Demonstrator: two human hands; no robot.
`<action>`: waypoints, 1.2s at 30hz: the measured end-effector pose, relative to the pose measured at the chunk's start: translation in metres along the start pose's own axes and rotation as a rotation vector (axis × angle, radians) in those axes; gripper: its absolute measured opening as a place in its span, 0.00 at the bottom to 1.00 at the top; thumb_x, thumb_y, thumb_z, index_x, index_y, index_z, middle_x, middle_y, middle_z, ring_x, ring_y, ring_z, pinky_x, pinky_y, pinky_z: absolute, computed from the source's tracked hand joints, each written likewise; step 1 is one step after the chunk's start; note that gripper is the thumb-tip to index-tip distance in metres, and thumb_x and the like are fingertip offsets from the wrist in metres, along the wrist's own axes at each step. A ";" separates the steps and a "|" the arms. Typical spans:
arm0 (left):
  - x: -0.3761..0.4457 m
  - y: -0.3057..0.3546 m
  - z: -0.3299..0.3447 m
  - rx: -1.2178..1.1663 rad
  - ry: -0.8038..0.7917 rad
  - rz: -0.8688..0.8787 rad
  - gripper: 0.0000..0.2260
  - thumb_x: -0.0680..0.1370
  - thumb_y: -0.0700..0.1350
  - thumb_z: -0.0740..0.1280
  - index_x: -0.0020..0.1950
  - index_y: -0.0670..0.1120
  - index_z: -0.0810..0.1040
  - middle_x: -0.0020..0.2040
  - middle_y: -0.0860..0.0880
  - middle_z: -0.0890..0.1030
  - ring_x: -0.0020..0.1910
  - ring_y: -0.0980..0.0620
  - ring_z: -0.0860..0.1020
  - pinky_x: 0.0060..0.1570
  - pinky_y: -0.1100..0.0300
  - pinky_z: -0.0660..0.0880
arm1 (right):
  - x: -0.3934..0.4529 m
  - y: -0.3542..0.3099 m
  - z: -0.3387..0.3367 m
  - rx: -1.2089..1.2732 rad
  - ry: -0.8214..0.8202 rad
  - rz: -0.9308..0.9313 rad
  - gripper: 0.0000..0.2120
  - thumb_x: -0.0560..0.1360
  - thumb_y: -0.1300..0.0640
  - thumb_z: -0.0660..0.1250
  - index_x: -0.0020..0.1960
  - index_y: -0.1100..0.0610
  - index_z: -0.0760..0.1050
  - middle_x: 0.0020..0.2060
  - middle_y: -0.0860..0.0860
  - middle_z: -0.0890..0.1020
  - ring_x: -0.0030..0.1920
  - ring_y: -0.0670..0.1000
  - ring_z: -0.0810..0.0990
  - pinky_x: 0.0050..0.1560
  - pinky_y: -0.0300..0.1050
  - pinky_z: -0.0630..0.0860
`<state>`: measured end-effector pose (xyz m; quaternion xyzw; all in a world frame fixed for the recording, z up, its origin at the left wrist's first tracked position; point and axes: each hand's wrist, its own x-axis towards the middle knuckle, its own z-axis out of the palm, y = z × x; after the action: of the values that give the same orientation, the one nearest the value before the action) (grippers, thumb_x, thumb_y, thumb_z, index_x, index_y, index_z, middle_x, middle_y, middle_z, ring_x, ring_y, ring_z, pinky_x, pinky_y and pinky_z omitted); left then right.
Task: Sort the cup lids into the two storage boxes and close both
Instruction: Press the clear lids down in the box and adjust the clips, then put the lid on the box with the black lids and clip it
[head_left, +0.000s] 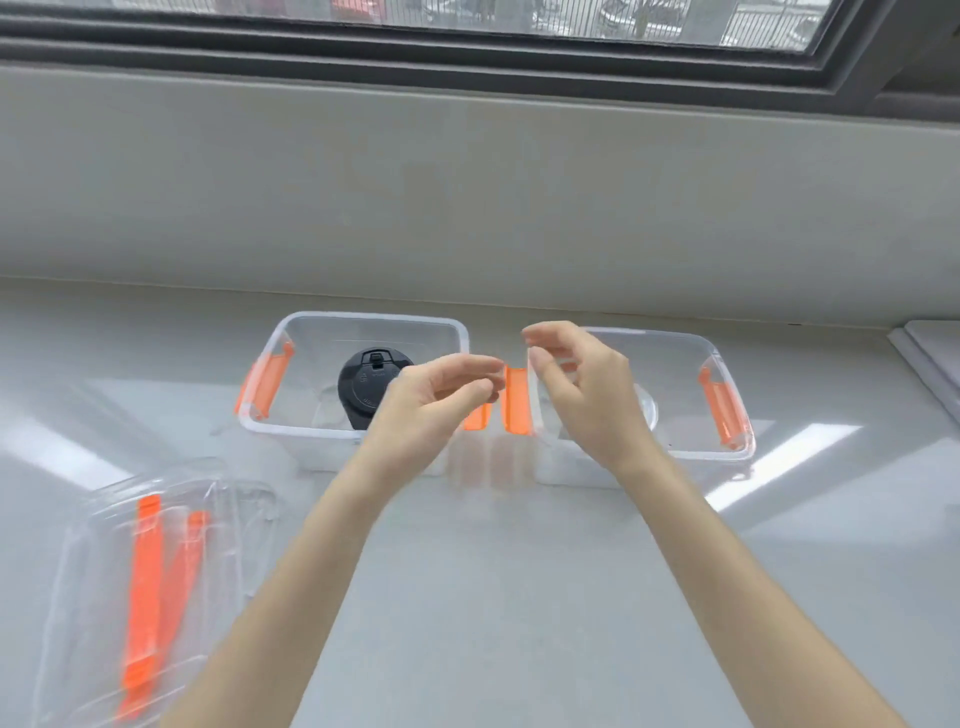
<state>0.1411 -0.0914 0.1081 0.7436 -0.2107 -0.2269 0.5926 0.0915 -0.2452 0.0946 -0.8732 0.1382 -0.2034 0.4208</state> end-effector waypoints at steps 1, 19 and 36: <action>-0.016 -0.004 -0.019 -0.003 0.054 0.019 0.09 0.76 0.37 0.63 0.49 0.48 0.81 0.41 0.54 0.85 0.43 0.60 0.82 0.44 0.69 0.75 | -0.011 -0.014 0.011 0.041 -0.025 -0.039 0.09 0.76 0.61 0.62 0.54 0.58 0.78 0.46 0.47 0.81 0.42 0.41 0.76 0.42 0.23 0.69; -0.115 -0.172 -0.235 0.659 0.575 -0.435 0.16 0.75 0.39 0.63 0.63 0.40 0.75 0.64 0.38 0.75 0.65 0.41 0.71 0.65 0.54 0.63 | -0.125 -0.057 0.237 0.077 -0.681 0.285 0.04 0.71 0.52 0.64 0.45 0.51 0.73 0.35 0.49 0.77 0.40 0.54 0.79 0.44 0.50 0.79; -0.090 -0.201 -0.297 0.715 0.680 -0.531 0.10 0.75 0.35 0.63 0.52 0.37 0.82 0.53 0.36 0.83 0.56 0.39 0.78 0.55 0.55 0.71 | -0.133 -0.062 0.258 -0.087 -0.685 0.316 0.13 0.69 0.60 0.62 0.53 0.58 0.75 0.39 0.49 0.77 0.44 0.54 0.78 0.46 0.46 0.76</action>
<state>0.2516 0.2363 -0.0223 0.9570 0.1230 -0.0301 0.2608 0.1005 0.0223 -0.0335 -0.8755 0.1310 0.1738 0.4314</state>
